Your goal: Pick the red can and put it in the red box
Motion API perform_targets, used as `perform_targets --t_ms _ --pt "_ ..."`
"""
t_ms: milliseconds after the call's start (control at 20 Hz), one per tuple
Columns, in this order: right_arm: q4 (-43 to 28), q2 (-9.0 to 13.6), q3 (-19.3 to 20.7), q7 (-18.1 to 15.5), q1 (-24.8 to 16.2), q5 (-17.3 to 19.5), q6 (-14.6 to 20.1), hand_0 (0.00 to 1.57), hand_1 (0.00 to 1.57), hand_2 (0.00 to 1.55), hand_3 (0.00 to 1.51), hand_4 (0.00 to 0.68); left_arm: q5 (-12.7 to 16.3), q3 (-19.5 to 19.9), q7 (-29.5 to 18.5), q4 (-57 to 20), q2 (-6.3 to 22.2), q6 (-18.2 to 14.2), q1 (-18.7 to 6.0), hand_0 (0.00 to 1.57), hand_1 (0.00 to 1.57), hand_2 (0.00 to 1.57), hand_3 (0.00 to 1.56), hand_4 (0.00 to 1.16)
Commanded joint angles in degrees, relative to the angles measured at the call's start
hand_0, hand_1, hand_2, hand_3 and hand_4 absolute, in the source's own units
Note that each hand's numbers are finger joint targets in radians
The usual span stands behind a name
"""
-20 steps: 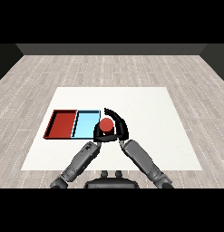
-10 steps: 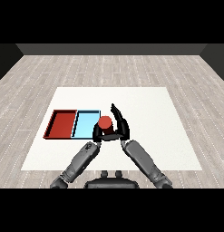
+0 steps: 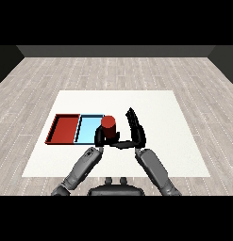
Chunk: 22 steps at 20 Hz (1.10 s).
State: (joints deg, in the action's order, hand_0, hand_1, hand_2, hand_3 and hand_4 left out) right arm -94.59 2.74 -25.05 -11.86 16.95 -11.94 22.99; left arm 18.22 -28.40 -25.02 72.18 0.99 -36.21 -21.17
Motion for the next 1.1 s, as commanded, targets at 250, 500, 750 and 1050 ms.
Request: perform_targets --t_ms 250,500,750,1050 --pt "-17.23 7.54 7.51 5.4 -9.75 -5.06 -5.49 0.0 0.0 0.0 0.0 0.0 -1.91 7.32 2.59 2.47 3.69 1.73 -0.72 1.57 1.57 1.57 1.48 1.13" --pt "-16.51 8.82 8.55 -1.15 -19.15 -4.25 -7.27 0.0 0.0 0.0 0.0 0.0 -1.91 12.88 6.14 5.66 13.38 4.23 0.56 1.57 1.57 1.57 1.48 1.13" --pt "-14.37 12.79 17.96 0.74 -18.67 -10.44 -11.12 0.0 0.0 0.0 0.0 0.0 -3.43 17.08 9.87 5.69 21.11 4.65 2.34 1.57 1.57 1.57 1.49 1.11" --pt "-5.22 9.3 17.32 -5.24 -18.06 -10.23 -13.4 0.0 0.0 0.0 0.0 0.0 -6.78 19.88 15.57 -9.45 27.1 6.41 -2.77 1.57 1.57 1.54 1.47 1.11"
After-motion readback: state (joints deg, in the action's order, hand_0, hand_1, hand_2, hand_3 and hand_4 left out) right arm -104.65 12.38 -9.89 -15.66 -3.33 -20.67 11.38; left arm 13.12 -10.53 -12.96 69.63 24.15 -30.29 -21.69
